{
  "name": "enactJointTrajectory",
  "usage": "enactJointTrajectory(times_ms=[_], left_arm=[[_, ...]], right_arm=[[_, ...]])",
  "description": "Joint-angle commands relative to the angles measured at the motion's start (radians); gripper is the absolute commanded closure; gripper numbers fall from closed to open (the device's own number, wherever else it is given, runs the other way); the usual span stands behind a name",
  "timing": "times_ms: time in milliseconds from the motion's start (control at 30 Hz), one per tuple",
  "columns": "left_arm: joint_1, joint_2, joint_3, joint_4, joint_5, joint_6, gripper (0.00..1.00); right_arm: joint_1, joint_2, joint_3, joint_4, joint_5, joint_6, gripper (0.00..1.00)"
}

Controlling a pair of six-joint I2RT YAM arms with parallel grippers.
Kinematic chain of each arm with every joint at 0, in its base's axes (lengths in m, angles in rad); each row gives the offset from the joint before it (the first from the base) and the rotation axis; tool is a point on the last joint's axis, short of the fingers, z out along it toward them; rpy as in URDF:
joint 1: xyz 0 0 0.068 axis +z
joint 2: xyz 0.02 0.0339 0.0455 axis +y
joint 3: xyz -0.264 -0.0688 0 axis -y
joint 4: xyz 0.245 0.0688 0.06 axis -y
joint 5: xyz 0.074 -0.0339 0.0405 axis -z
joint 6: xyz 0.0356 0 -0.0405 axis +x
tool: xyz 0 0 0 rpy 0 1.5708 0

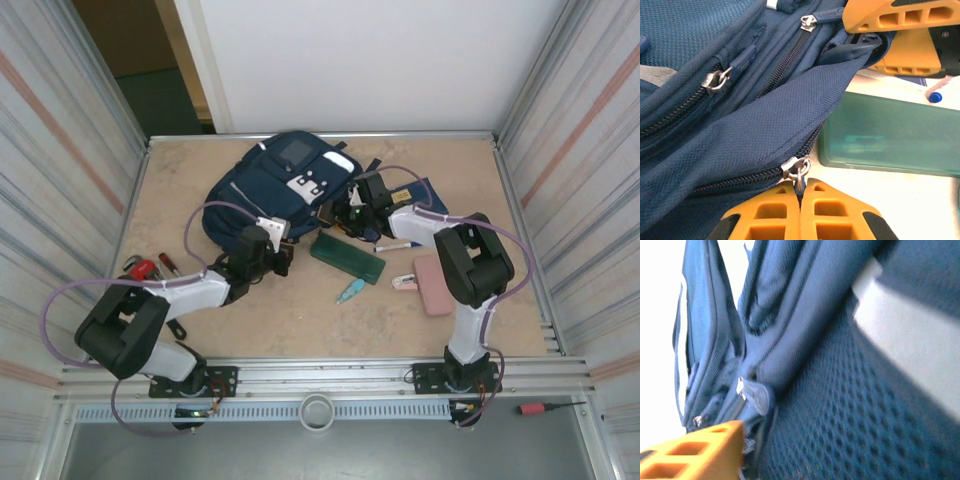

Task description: Pack the student bag

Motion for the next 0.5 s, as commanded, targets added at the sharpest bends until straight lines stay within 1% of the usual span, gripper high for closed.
enactJointTrajectory(times_ms=[0, 33, 100, 133, 200, 300, 400, 467], left_arm=[[-0.012, -0.053, -0.007, -0.003, -0.034, 0.003, 1.00], [-0.008, -0.062, -0.011, -0.017, -0.049, 0.002, 1.00], [-0.002, -0.080, -0.020, -0.048, -0.078, -0.001, 1.00], [0.006, -0.093, -0.026, -0.068, -0.094, -0.006, 1.00], [0.028, -0.125, -0.043, -0.108, -0.125, -0.020, 1.00], [0.075, -0.189, -0.074, -0.166, -0.162, -0.053, 1.00], [0.117, -0.243, -0.088, -0.211, -0.167, -0.072, 1.00], [0.119, -0.255, -0.083, -0.228, -0.151, -0.062, 1.00]], right_arm=[[-0.023, 0.008, 0.044, 0.022, 0.036, 0.011, 0.66], [-0.031, 0.006, 0.046, 0.020, 0.033, 0.007, 0.75], [-0.048, 0.002, 0.050, 0.013, 0.020, -0.003, 0.89], [-0.058, 0.000, 0.055, 0.004, 0.012, -0.012, 0.93], [-0.078, -0.005, 0.067, -0.015, -0.005, -0.032, 0.96], [-0.102, 0.004, 0.116, -0.079, -0.043, -0.090, 0.97], [-0.113, 0.020, 0.171, -0.136, -0.056, -0.139, 0.97], [-0.117, 0.037, 0.201, -0.152, -0.063, -0.149, 0.96]])
